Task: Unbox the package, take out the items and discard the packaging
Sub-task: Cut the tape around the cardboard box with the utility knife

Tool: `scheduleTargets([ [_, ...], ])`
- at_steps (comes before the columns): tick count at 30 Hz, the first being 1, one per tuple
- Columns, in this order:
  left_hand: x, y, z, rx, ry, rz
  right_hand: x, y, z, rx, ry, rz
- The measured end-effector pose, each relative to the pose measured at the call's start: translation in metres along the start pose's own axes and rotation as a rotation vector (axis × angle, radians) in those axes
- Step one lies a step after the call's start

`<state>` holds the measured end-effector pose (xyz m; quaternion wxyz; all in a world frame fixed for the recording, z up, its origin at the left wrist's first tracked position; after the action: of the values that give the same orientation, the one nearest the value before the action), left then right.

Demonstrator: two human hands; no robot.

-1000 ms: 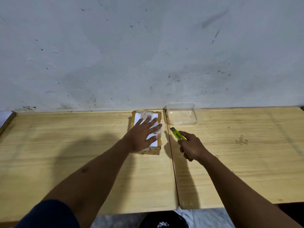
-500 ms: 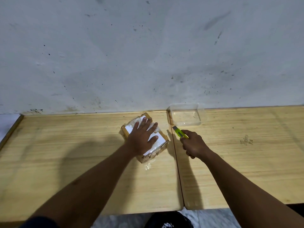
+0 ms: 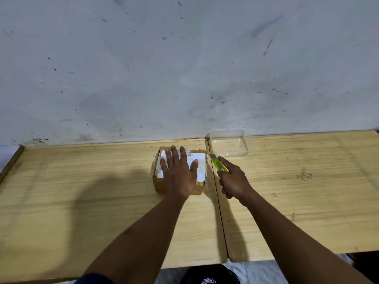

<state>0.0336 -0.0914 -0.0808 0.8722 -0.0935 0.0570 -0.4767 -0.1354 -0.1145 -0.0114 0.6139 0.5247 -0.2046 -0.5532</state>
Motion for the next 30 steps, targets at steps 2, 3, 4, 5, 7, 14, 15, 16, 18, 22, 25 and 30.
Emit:
scheduleTargets([
  [2, 0.0, 0.0, 0.0, 0.007, -0.004, -0.001, -0.001, 0.002, -0.004, 0.011, 0.009, 0.004],
  [3, 0.0, 0.001, 0.001, 0.008, -0.001, -0.003, -0.001, 0.003, -0.006, 0.015, 0.011, 0.003],
  [4, 0.0, 0.001, 0.0, 0.013, 0.002, -0.007, -0.001, 0.003, -0.008, 0.018, 0.01, 0.003],
  [5, 0.0, 0.002, 0.001, 0.018, -0.001, -0.011, 0.0, 0.003, -0.01, 0.02, 0.007, 0.003],
  [7, 0.0, 0.002, 0.002, 0.018, 0.001, -0.018, 0.0, 0.003, -0.011, 0.028, -0.009, 0.002],
  [14, 0.002, 0.006, 0.005, -0.015, 0.025, -0.064, 0.001, 0.007, -0.011, 0.005, 0.0, -0.016],
  [15, 0.003, 0.008, 0.004, -0.01, 0.021, -0.075, 0.002, 0.007, -0.011, -0.003, -0.001, -0.018],
  [16, 0.003, 0.01, 0.004, 0.0, 0.02, -0.087, 0.002, 0.007, -0.012, -0.016, -0.003, -0.016],
  [18, 0.006, 0.014, 0.003, 0.017, 0.005, -0.119, 0.001, 0.009, -0.012, -0.052, -0.004, 0.001],
  [22, 0.011, 0.022, 0.002, 0.004, -0.086, -0.23, -0.001, 0.01, -0.018, -0.16, -0.009, 0.037],
  [25, 0.01, 0.022, -0.002, 0.0, -0.076, -0.24, -0.003, 0.013, -0.024, -0.207, 0.002, 0.06],
  [30, 0.008, 0.016, -0.001, 0.024, -0.063, -0.201, -0.004, 0.023, -0.022, -0.259, 0.042, 0.103],
])
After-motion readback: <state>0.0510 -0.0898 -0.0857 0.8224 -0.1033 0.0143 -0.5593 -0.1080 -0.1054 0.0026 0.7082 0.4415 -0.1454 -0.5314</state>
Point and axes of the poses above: each hand's wrist, its own x-axis towards the middle knuckle, its own z-axis out of the back of the hand, y = z × x, the point moved 1 cm from there along x, towards the middle knuckle, and after that the axes turned 7 degrees about z, right-handed, at the moved point
